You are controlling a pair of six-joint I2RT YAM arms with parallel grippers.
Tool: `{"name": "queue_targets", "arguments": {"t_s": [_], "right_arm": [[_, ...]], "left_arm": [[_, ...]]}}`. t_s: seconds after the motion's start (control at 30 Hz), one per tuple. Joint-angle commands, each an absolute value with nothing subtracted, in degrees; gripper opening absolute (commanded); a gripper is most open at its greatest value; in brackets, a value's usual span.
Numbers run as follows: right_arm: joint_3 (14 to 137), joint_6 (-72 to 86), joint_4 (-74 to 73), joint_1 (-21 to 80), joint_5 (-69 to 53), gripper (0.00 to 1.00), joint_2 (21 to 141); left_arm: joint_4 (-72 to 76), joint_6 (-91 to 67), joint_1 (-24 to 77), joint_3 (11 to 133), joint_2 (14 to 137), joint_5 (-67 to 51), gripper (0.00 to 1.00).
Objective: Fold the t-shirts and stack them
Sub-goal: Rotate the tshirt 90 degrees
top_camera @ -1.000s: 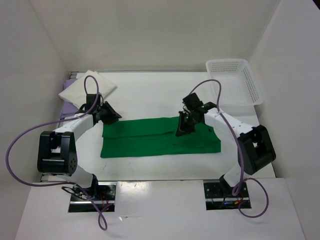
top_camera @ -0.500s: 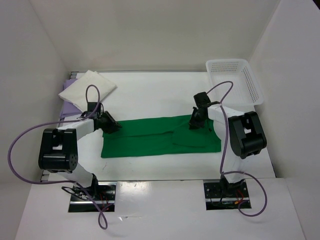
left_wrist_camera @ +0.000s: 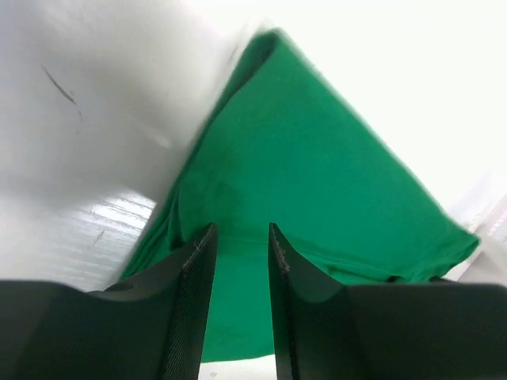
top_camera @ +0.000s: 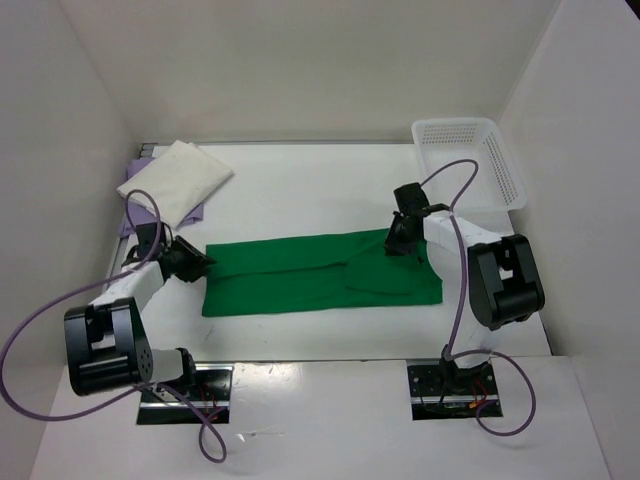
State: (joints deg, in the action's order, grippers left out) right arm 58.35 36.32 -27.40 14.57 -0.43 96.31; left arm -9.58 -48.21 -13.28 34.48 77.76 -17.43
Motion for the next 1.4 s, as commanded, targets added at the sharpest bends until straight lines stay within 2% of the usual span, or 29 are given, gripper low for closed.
{"name": "queue_targets", "arguments": {"t_s": [0.0, 0.27, 0.4, 0.5, 0.57, 0.7, 0.77, 0.83, 0.9, 0.97, 1.0, 1.07, 1.1, 1.13, 1.17, 1.2, 1.23, 1.27, 1.37], "right_arm": [[58.54, 35.60, -28.04, 14.24, -0.17, 0.00, 94.91], [61.07, 36.12, -24.53, 15.03, -2.81, 0.00, 103.44], [70.90, 36.12, -25.58, 18.36, -3.34, 0.00, 112.81], [84.16, 36.12, -28.11, 21.44, -3.34, 0.00, 119.94], [97.69, 35.51, -28.65, 22.67, -5.09, 0.00, 128.73], [132.65, 33.67, -39.61, 22.68, -8.96, 0.00, 147.77], [147.65, 31.47, -46.37, 23.37, -10.20, 0.00, 151.94], [154.13, 29.11, -50.08, 24.08, -9.67, 0.03, 151.96], [158.64, 27.87, -53.51, 24.61, -9.67, 0.10, 148.74], [153.13, 27.16, -52.74, 25.13, -11.24, 0.20, 143.73], [149.45, 26.38, -49.52, 25.14, -11.25, 0.32, 140.57], [133.04, 26.37, -44.15, 25.14, -14.66, 0.44, 129.33], [126.71, 26.98, -38.47, 25.14, -15.81, 0.45, 125.37], [114.90, 27.59, -36.06, 25.14, -16.86, 0.43, 118.37], [109.22, 28.73, -34.03, 25.75, -18.44, 0.36, 115.26], [103.68, 28.74, -32.19, 26.80, -19.07, 0.14, 112.27], [93.10, 29.26, -28.43, 27.42, -19.07, 0.04, 106.75], [88.20, 30.31, -26.65, 28.03, -16.55, 0.00, 104.26], [75.96, 32.25, -23.83, 26.73, -14.95, 0.00, 100.55]], "left_arm": [[-11.16, -46.33, -14.24, 36.64, 73.30, -16.61, 0.40], [-10.63, -44.30, -13.72, 45.17, 74.44, -21.09, 0.40], [-10.63, -43.77, -11.52, 46.23, 75.59, -21.09, 0.40], [-9.50, -43.77, -9.50, 47.62, 76.72, -22.24, 0.40], [-9.49, -43.77, -7.83, 49.47, 78.31, -22.76, 0.40], [-9.49, -43.77, -3.52, 53.43, 81.55, -24.25, 0.41], [-10.10, -43.77, -0.98, 55.37, 83.13, -24.26, 0.41], [-10.11, -43.77, 0.78, 55.89, 83.84, -23.73, 0.41], [-9.50, -44.30, 2.80, 55.90, 85.16, -22.42, 0.42], [-9.49, -44.82, 4.04, 56.95, 86.04, -21.89, 0.42], [-9.49, -44.82, 4.04, 57.91, 86.74, -21.19, 0.42], [-10.19, -44.30, 5.36, 58.70, 86.75, -19.79, 0.42], [-10.98, -43.51, 5.36, 59.32, 86.75, -19.78, 0.42], [-11.60, -42.46, 5.36, 59.85, 87.27, -18.73, 0.41], [-12.21, -41.84, 5.36, 59.85, 87.28, -17.94, 0.38], [-12.74, -41.23, 5.36, 60.38, 87.28, -17.32, 0.33], [-12.74, -40.70, 5.36, 60.38, 87.28, -17.31, 0.20], [-13.27, -40.00, 5.36, 60.38, 87.28, -17.31, 0.15], [-12.75, -39.99, 5.36, 60.91, 87.28, -17.84, 0.06]]}}
